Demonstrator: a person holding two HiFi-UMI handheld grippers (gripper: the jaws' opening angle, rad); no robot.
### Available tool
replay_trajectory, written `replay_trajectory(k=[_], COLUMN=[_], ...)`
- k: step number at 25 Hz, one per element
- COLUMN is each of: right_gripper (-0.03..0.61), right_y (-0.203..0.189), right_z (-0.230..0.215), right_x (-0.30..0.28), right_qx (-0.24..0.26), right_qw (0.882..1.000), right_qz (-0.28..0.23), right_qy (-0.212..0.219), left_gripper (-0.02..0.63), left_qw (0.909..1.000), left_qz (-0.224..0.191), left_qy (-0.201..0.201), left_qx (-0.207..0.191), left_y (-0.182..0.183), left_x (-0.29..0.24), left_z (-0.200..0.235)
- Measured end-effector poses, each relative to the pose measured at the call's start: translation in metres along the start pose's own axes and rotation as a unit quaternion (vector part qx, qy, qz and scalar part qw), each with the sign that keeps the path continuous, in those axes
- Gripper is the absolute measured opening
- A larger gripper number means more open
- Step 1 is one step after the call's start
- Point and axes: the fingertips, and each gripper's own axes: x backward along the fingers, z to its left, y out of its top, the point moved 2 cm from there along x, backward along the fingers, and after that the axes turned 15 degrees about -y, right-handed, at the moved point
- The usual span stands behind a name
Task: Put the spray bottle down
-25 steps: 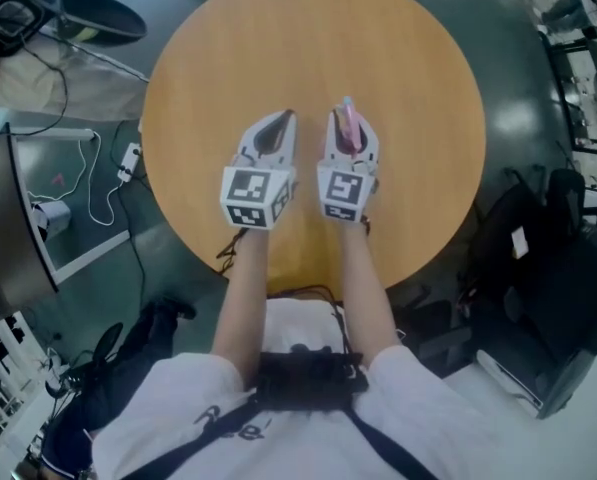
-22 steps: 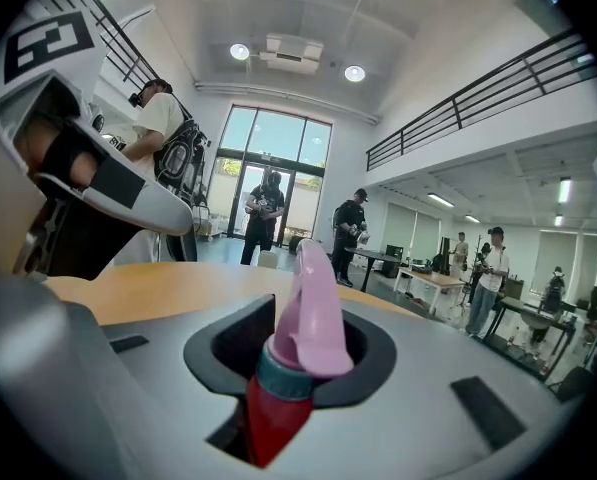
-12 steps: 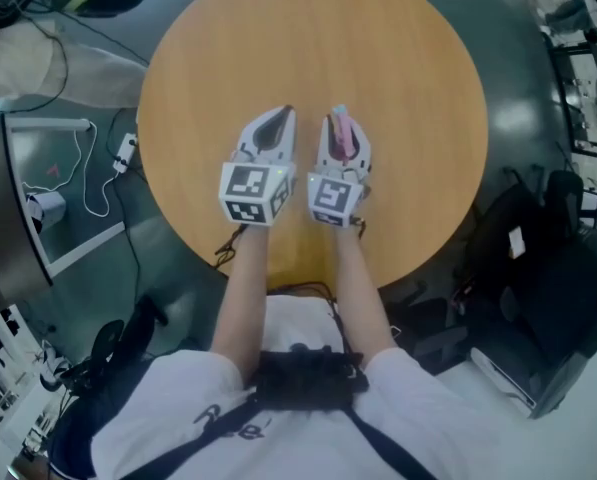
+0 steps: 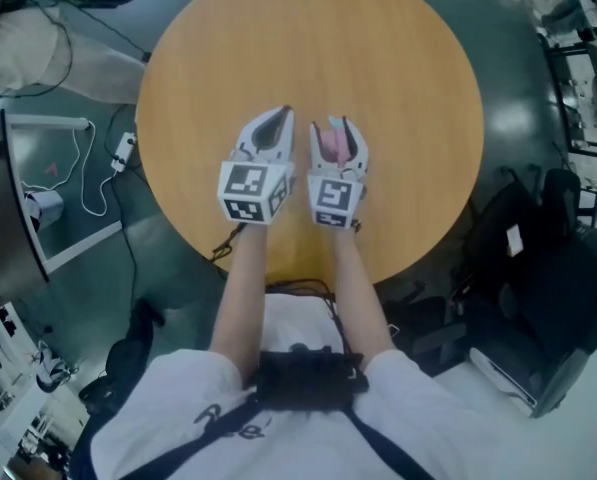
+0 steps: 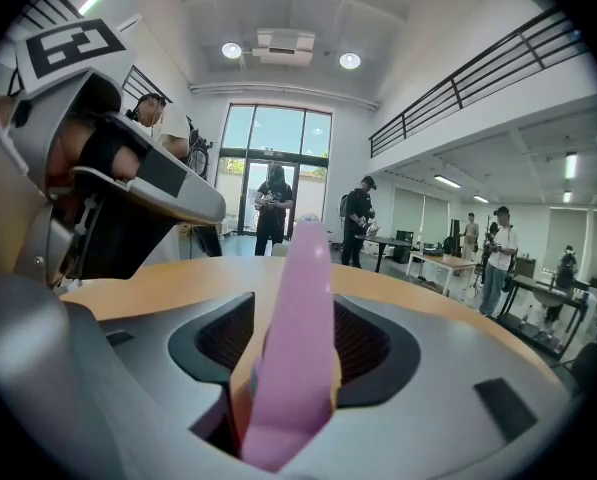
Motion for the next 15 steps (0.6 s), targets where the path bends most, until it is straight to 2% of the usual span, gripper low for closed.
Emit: replay_trajectory(k=[3, 5, 15], right_gripper=[0.31, 0.327, 0.328], right_y=[0.002, 0.003, 0.016], right_z=[0.0, -0.002, -0.026], right_x=[0.005, 0.01, 0.07], right_qx=[-0.011, -0.015, -0.066], right_qw=[1.0, 1.0, 0.998], right_qz=[0.008, 0.009, 0.005], right_qy=[0.01, 0.02, 0.02], left_gripper=[0.012, 0.012, 0.012], left_qw=[1.0, 1.0, 0.9989], left_qz=[-0.002, -0.007, -0.036], left_qy=[0.0, 0.001, 0.005], left_qx=[-0.001, -0.002, -0.029], left_y=[0.001, 0.003, 0.019], left_x=[0.004, 0.007, 0.041], left_z=[-0.004, -0.009, -0.044])
